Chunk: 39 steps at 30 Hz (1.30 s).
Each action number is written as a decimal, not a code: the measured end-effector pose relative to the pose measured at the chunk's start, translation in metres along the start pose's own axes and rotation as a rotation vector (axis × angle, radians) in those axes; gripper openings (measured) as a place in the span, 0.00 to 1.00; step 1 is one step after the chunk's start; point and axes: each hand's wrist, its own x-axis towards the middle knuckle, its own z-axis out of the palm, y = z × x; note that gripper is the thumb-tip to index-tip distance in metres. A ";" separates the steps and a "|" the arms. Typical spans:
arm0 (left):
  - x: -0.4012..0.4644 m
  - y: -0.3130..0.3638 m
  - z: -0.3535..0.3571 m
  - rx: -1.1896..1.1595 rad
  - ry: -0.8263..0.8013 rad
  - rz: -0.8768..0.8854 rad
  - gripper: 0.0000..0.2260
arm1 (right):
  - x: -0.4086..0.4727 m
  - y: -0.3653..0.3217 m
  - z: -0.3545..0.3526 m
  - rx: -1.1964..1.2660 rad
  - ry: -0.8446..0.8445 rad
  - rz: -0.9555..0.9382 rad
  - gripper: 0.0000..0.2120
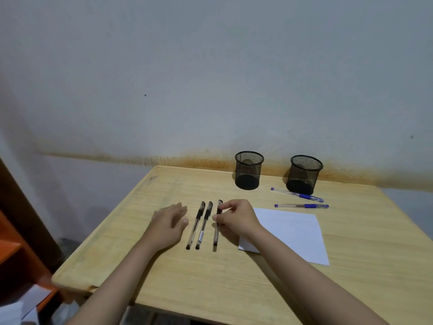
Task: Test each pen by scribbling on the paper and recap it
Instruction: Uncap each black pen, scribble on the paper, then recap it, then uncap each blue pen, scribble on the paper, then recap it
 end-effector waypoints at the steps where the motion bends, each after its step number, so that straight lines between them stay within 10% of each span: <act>1: -0.001 -0.005 0.001 0.060 -0.021 -0.012 0.19 | 0.003 0.002 0.004 -0.008 0.002 0.014 0.14; 26: 0.000 -0.014 0.008 0.111 0.015 0.058 0.19 | 0.022 0.008 -0.036 -0.130 0.260 -0.136 0.07; 39: -0.001 -0.013 0.008 0.129 0.017 0.050 0.19 | 0.043 0.044 -0.195 -0.903 0.330 -0.001 0.06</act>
